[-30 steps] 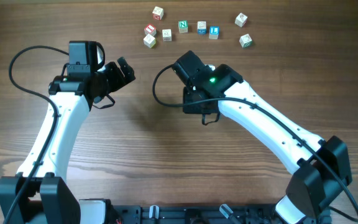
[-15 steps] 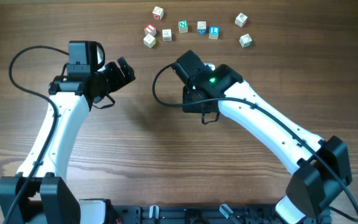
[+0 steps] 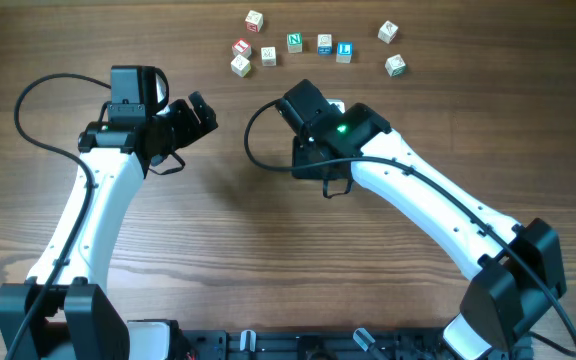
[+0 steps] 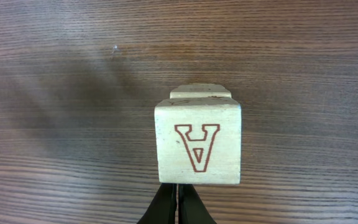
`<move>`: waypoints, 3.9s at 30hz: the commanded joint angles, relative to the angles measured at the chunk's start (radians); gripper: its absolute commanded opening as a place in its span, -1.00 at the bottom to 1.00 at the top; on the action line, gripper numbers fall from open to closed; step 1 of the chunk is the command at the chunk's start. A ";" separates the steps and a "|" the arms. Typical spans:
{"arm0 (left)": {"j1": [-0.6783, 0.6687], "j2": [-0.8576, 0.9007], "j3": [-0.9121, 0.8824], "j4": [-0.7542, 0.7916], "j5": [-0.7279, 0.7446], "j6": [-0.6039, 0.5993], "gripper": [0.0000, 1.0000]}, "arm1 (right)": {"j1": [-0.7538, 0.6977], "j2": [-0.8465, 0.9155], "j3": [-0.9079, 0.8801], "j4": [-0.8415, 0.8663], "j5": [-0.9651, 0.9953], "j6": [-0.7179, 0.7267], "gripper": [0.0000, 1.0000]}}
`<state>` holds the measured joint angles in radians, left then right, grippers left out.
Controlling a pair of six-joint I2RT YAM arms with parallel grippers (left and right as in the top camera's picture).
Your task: Form a tower
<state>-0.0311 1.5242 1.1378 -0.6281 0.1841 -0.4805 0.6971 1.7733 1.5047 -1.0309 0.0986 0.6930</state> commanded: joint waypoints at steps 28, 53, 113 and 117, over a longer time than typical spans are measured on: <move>0.001 -0.002 -0.005 0.003 -0.002 0.002 1.00 | -0.019 -0.051 -0.006 -0.150 0.186 0.120 -0.91; 0.001 -0.002 -0.005 0.003 -0.002 0.002 1.00 | -0.057 -0.673 0.059 -0.167 0.370 -0.175 0.99; 0.001 -0.002 -0.005 0.003 -0.002 0.002 1.00 | -0.658 -1.770 -1.422 1.326 -0.224 -0.716 0.99; 0.001 -0.002 -0.005 0.003 -0.002 0.002 1.00 | -0.674 -1.770 -1.499 1.376 -0.212 -0.712 0.99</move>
<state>-0.0311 1.5242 1.1378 -0.6285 0.1841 -0.4805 0.0334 0.0170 0.0395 0.3519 -0.1123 -0.0139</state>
